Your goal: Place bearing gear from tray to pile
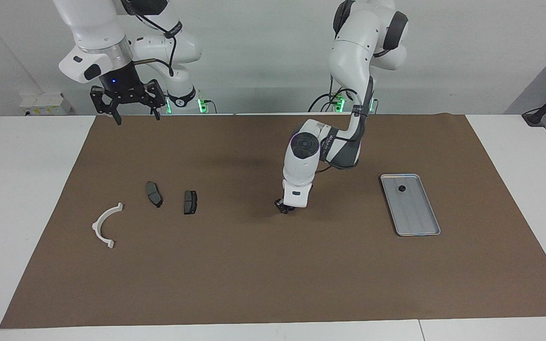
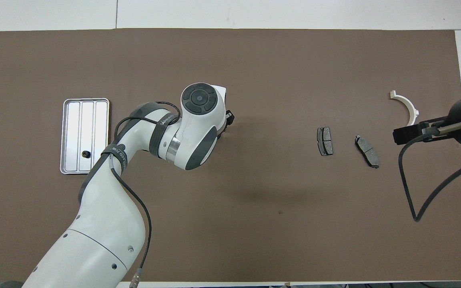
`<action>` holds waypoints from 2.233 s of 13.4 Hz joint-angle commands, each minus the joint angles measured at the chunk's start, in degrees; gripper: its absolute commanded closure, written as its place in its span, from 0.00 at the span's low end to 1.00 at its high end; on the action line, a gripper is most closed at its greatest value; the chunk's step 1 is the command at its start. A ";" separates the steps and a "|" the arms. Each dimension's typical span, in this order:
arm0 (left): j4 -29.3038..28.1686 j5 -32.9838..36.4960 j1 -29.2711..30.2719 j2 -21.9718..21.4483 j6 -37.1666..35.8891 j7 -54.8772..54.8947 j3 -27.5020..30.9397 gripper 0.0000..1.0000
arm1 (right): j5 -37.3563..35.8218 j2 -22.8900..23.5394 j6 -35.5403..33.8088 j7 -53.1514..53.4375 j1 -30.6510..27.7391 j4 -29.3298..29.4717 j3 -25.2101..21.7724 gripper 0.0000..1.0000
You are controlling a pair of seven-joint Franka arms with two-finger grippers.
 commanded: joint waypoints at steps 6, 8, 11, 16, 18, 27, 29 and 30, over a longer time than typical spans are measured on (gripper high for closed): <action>-17.03 0.94 15.81 -17.33 -4.86 28.45 0.73 0.00 | 1.60 0.85 6.13 18.02 9.48 -2.88 -0.05 0.00; -20.75 0.94 23.28 -19.90 -4.86 44.01 0.73 0.00 | 1.60 3.74 9.21 27.21 13.60 -2.97 -0.05 0.00; -20.75 0.94 30.24 -19.91 -4.77 56.61 0.73 0.00 | 1.60 8.92 14.92 36.73 17.48 -2.71 -0.05 0.00; -26.89 0.94 33.51 -21.57 1.01 63.85 0.91 0.09 | 0.91 22.53 22.48 50.89 23.72 2.99 -0.05 0.00; -29.44 0.94 34.03 -22.54 1.99 63.85 0.91 0.11 | 0.63 28.77 22.94 53.00 25.56 7.38 -0.05 0.00; -32.88 0.94 35.00 -23.87 3.75 58.41 0.73 0.30 | -2.88 51.38 19.51 62.59 31.11 31.64 -0.57 0.00; -32.88 0.94 35.00 -23.78 4.19 58.49 0.73 0.31 | -2.88 52.35 19.51 62.68 31.37 31.83 -0.57 0.00; -32.88 0.94 35.00 -23.78 4.80 58.58 0.73 0.31 | -2.88 53.32 19.68 62.86 31.64 31.83 -0.66 0.00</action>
